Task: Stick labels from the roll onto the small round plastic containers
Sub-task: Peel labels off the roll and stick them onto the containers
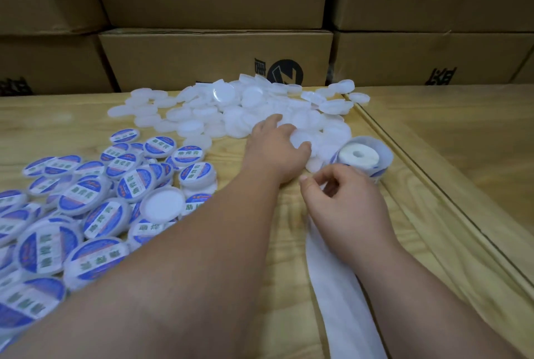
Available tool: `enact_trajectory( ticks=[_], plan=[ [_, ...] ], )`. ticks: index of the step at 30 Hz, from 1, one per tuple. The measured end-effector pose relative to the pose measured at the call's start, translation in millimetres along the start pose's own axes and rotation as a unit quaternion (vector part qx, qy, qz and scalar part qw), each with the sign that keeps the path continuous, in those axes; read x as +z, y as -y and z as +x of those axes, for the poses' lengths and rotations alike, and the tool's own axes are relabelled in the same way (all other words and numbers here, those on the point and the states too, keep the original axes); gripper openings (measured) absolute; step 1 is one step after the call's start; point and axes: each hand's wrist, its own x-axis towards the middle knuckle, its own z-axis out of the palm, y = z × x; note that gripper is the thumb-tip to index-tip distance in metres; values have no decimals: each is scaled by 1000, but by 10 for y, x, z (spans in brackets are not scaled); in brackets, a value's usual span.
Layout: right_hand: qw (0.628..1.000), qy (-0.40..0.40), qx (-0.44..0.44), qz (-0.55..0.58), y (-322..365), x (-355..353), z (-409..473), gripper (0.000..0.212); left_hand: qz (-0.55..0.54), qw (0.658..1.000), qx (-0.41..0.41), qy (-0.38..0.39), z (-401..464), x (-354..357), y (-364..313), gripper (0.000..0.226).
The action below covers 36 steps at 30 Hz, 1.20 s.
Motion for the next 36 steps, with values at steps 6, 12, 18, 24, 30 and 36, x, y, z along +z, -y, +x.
enact_trajectory(
  ticks=[6,12,18,24,30,36],
  plan=[
    [997,-24,26,75,29,-49,-34,40,-64,998,8,-3,-532,-148,-96,35],
    [989,-39,47,137,34,-105,-27,47,-107,994,-9,8,-1077,-312,-169,41],
    [985,-44,47,158,-18,-177,-55,30,-37,998,-46,1,-1607,-440,-268,61],
    [967,-16,100,233,-20,-206,-107,28,-39,998,-58,0,-1756,-491,-272,65],
    [983,-28,41,175,13,-187,-146,9,-57,995,-84,6,-1466,-523,-202,62],
    [989,-18,9,148,80,-65,-101,28,-116,991,-62,-23,-1396,-485,-141,49]
  ],
)
